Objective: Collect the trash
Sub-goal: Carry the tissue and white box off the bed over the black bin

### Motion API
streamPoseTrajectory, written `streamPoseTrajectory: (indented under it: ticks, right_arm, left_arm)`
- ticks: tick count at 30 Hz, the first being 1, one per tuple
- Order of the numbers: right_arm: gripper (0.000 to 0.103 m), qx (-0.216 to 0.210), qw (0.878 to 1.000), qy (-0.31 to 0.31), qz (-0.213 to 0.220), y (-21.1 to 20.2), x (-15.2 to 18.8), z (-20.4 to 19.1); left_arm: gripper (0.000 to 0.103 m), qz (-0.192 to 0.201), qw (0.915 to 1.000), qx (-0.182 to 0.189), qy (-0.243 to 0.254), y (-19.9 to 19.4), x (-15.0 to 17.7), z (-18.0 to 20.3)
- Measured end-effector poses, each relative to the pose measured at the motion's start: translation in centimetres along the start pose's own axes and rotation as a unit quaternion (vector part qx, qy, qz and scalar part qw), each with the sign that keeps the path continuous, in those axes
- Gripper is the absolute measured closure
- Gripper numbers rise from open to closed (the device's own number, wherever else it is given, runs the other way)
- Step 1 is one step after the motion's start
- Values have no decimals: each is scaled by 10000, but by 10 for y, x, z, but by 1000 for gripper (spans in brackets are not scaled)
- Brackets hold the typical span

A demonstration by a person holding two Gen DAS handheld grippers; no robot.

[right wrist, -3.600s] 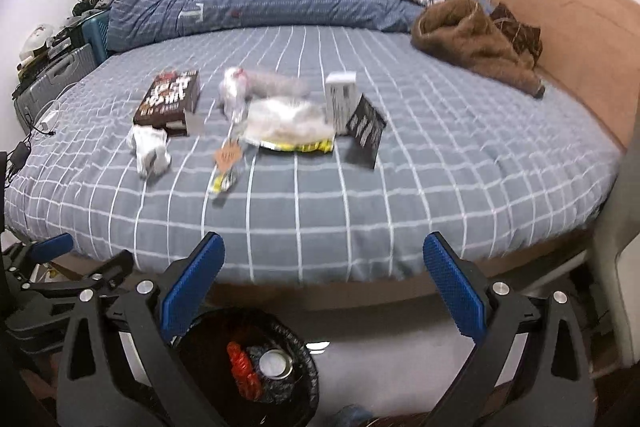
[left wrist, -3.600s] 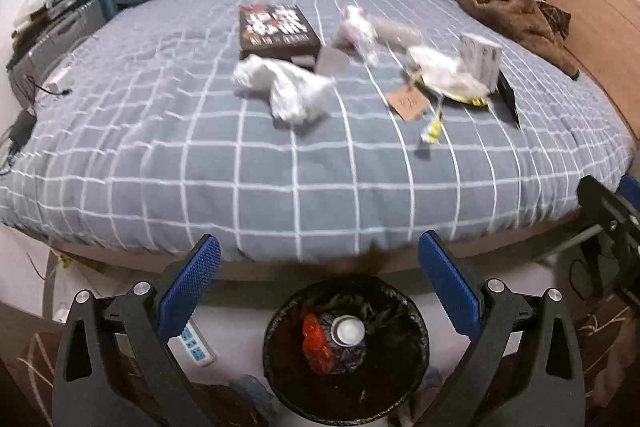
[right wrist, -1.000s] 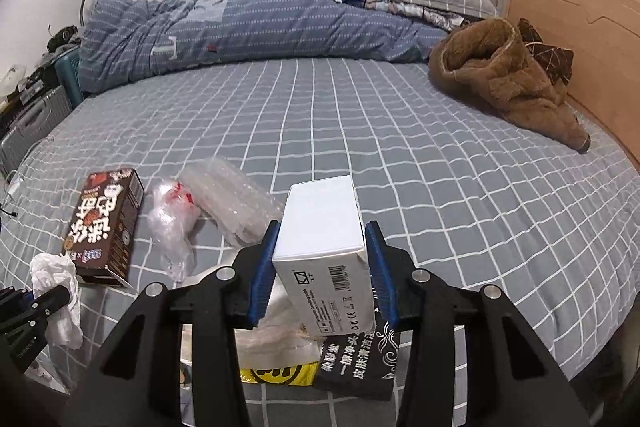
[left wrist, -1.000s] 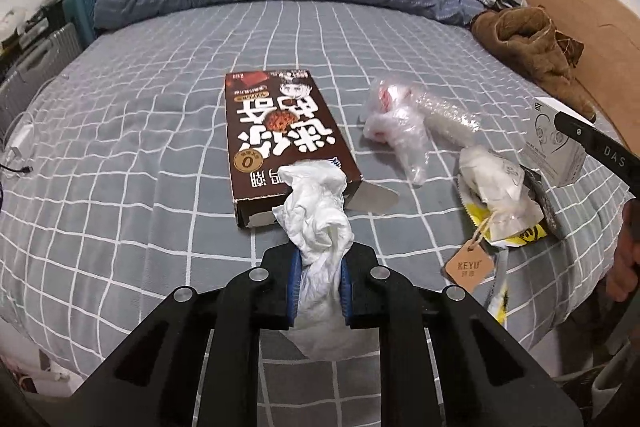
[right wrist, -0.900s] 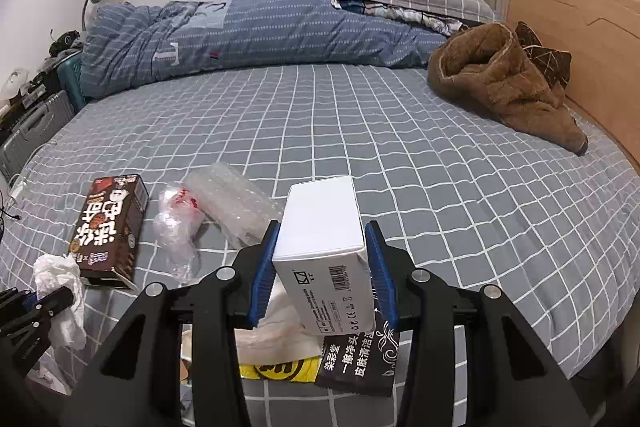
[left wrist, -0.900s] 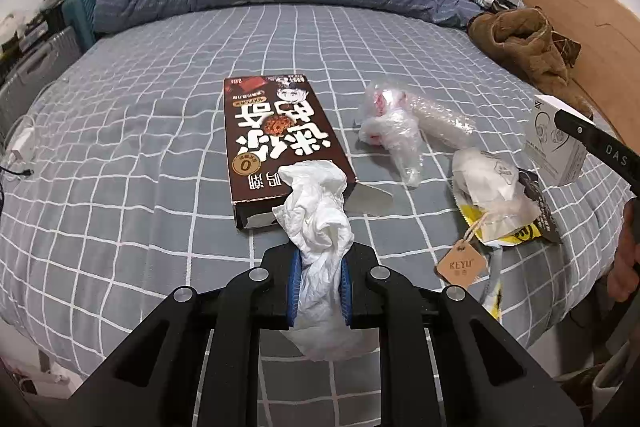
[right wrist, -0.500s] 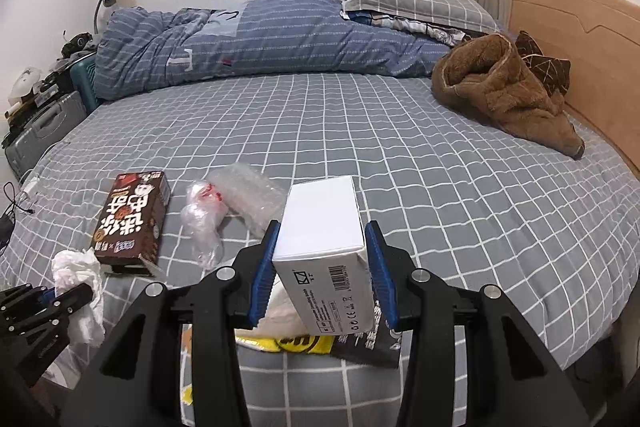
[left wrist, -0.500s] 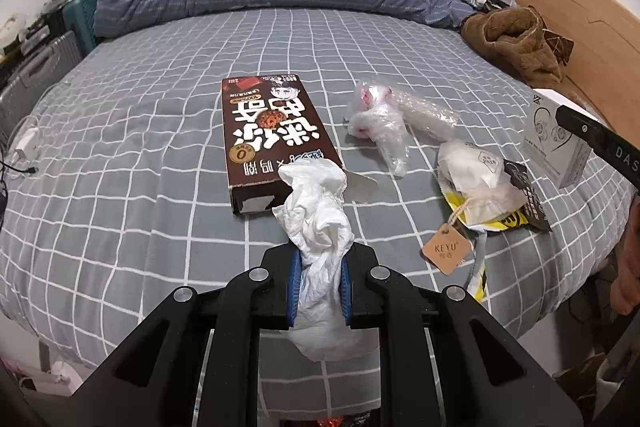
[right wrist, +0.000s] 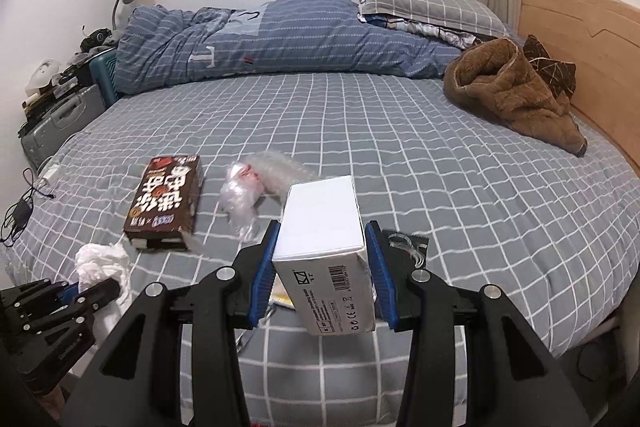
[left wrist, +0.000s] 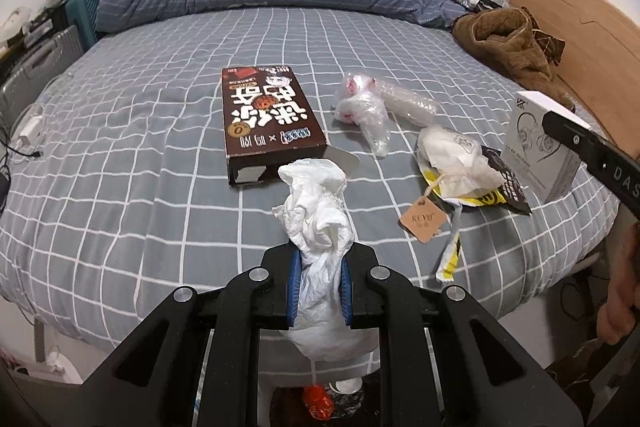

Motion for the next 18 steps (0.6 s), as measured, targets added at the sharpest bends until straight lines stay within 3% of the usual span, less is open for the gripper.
streamPoseTrajectory:
  ticks: [18]
  right_arm:
    - [62, -338, 9989, -152, -295, -38, 52, -42]
  left_arm:
    - [88, -176, 9998, 61, 51, -25, 46, 12]
Point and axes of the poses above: each gripper's, at about its wrist camera, not at the fingertips, and y roughly the way its jaws point, z to its right, x to its underside, the point moved 4 cm from there along y, roughly the way its jaws point, and after that the axes turned 6 degrees about -y, right-handed, at the moved point
